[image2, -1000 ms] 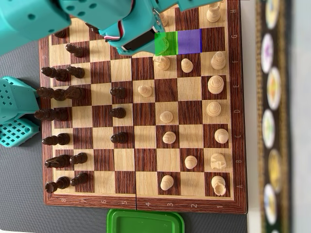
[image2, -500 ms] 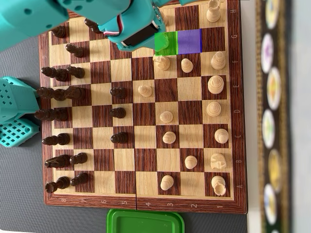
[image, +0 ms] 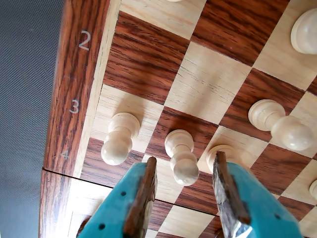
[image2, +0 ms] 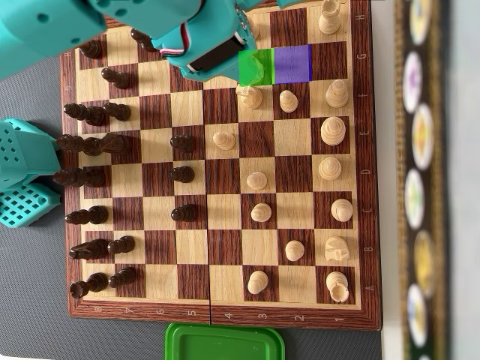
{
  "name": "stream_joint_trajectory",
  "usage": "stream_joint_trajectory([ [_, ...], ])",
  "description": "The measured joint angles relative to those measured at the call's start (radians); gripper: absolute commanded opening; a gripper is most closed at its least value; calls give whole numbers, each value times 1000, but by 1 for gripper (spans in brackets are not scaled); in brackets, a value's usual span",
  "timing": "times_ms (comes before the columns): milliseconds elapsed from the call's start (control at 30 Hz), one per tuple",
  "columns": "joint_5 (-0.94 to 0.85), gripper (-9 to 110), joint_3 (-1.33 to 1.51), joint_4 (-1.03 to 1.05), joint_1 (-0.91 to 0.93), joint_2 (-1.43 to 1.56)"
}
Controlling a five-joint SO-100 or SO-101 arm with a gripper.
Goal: Play chess
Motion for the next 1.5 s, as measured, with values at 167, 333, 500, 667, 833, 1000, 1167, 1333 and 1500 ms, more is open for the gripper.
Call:
stream_joint_trajectory([
  [167,-3,17,-41,0,0,0],
  [333,-3,17,-44,0,0,0],
  [500,-3,16,-38,0,0,67],
  [667,-3,5,35,0,9,202],
  [833,-3,2,115,0,15,360],
  [1000,-3,1,198,0,34,499],
  [1167,-3,0,296,0,72,653],
  [1333,-3,0,410,0,126,822],
  [1500,-3,0,531,-5,195,997],
])
